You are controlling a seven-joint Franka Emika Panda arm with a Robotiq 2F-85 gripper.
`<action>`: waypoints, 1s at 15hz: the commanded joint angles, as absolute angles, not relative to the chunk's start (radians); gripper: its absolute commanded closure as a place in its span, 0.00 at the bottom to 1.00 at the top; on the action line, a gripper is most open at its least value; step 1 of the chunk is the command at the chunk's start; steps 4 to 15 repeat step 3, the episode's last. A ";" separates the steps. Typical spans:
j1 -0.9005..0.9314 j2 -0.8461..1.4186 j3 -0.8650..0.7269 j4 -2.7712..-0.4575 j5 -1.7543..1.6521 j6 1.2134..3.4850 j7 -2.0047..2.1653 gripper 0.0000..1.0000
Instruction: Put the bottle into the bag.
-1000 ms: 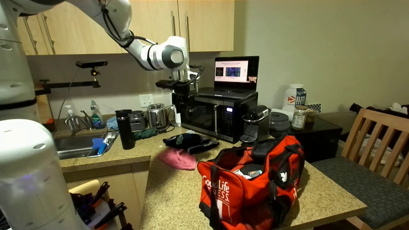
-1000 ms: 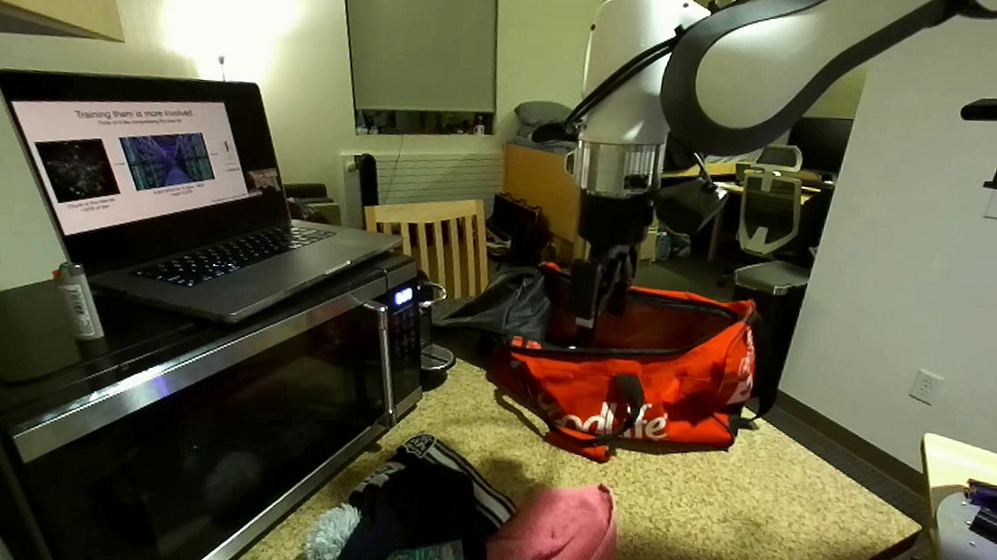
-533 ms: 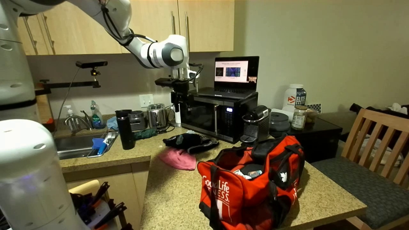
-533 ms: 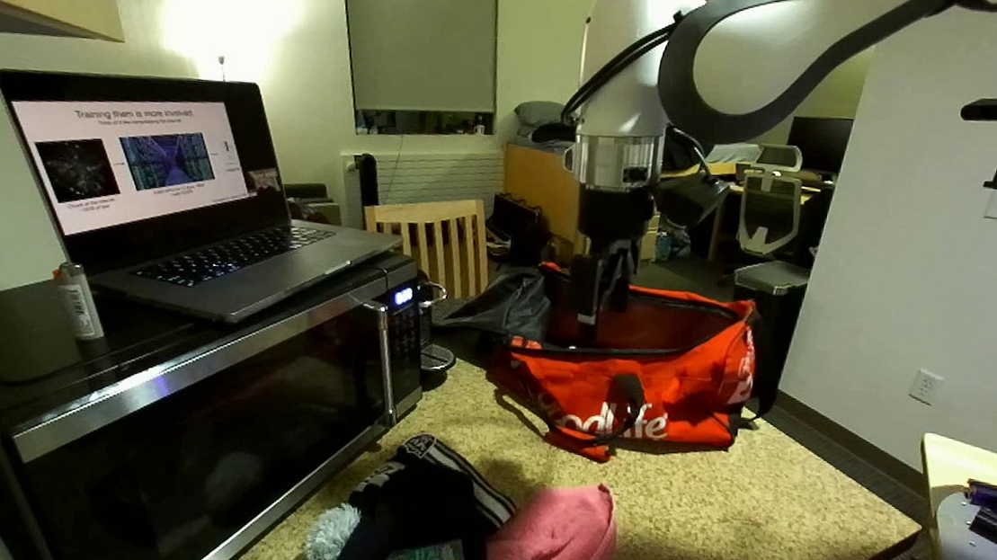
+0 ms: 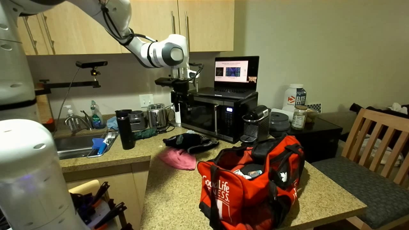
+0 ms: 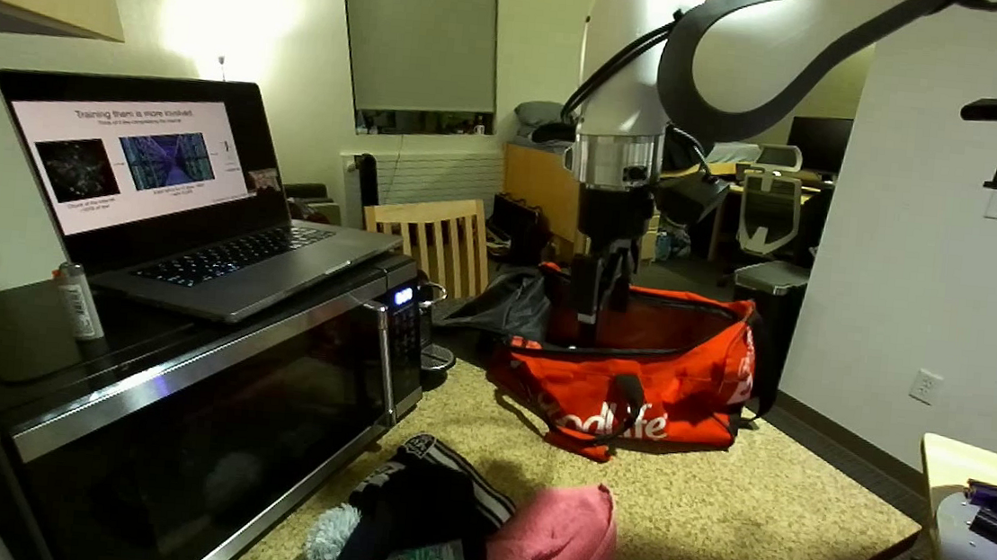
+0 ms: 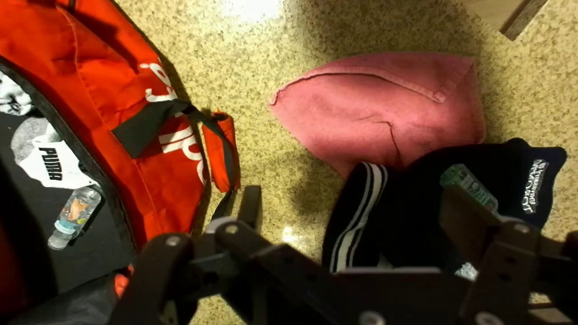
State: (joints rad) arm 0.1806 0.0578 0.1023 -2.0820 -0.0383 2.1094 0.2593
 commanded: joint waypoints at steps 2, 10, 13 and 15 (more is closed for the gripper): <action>0.169 0.058 0.114 -2.080 -0.039 2.106 0.260 0.00; 0.169 0.058 0.114 -2.080 -0.039 2.106 0.260 0.00; 0.169 0.058 0.114 -2.080 -0.039 2.106 0.260 0.00; 0.169 0.058 0.114 -2.080 -0.039 2.106 0.260 0.00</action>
